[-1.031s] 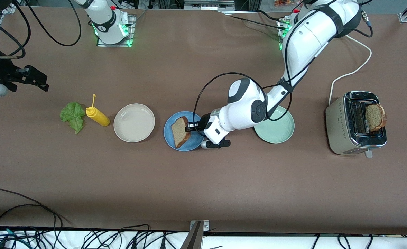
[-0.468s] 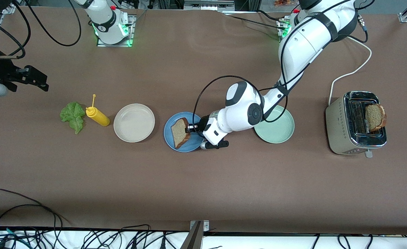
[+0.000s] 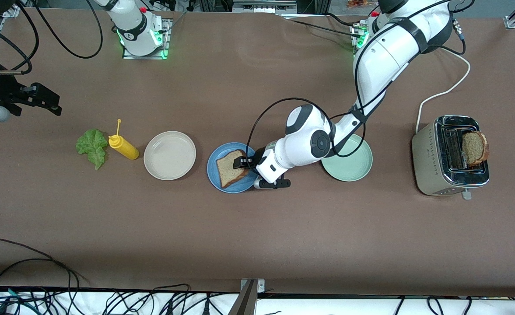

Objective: Make sandwich in blue plate with both arms
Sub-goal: 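Lower the bread onto the blue plate and open the left gripper, then raise the left gripper toward the toaster while the right gripper reaches lettuce, then grasp the green lettuce leaf with the right gripper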

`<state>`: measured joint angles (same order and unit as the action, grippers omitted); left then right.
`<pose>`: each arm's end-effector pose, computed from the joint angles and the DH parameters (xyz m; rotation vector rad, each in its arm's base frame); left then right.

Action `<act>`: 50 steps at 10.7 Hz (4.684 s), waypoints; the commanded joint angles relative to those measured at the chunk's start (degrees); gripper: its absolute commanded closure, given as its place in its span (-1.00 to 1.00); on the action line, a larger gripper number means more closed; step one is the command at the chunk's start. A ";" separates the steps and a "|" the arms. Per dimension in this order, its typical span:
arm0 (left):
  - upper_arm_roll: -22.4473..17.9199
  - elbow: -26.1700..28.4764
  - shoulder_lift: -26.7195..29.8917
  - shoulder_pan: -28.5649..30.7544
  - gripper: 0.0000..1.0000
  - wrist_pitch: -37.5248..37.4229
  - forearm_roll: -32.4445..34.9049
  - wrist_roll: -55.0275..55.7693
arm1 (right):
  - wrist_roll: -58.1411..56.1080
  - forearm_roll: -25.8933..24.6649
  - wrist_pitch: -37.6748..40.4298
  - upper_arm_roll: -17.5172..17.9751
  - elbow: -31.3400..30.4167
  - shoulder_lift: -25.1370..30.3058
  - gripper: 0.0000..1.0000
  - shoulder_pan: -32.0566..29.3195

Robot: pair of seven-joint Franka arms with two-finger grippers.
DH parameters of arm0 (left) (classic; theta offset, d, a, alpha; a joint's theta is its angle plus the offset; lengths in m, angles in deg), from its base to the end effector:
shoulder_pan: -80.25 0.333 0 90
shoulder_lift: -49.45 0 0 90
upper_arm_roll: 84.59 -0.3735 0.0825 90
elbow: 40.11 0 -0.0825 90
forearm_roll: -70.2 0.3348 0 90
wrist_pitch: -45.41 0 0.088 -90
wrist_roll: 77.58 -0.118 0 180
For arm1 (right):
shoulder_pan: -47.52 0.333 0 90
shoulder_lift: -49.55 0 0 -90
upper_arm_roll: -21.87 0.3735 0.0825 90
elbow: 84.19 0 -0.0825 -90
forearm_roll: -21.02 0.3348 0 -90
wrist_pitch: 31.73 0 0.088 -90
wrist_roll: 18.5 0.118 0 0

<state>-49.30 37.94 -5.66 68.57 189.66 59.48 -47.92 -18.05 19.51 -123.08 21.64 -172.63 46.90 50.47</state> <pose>0.6297 -0.4463 0.2919 2.4724 0.1759 -0.1421 0.5241 0.0219 0.6608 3.1146 0.0626 0.0082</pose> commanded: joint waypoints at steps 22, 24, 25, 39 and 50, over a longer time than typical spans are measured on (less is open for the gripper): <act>-30.09 4.65 49.31 1.92 -1.00 -59.34 10.90 -19.69 | -13.35 -1.21 -1.99 -1.52 -0.24 -13.95 -1.00 -5.49; -32.99 5.36 49.67 2.01 -1.00 -60.75 10.90 -22.54 | -15.12 -1.65 -4.08 -1.61 -0.24 -16.85 -1.00 -6.47; -34.14 5.36 49.67 2.01 -1.00 -61.11 10.72 -25.51 | -15.21 -1.56 -4.36 -1.61 -0.33 -18.17 -1.00 -7.00; -35.64 5.09 50.90 4.64 -1.00 -62.87 11.51 -27.56 | -18.82 -1.39 -11.55 -1.79 -2.61 -36.90 -0.71 -11.92; -29.93 19.47 60.54 10.97 -1.00 -54.72 12.04 -28.52 | -18.82 -6.74 -8.07 -1.44 -1.13 -38.57 1.00 -11.05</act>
<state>-80.11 48.78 48.60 78.68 130.11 69.81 -75.74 -36.30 14.40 -134.70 19.58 -175.45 7.22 39.40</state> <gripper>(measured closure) 0.000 0.982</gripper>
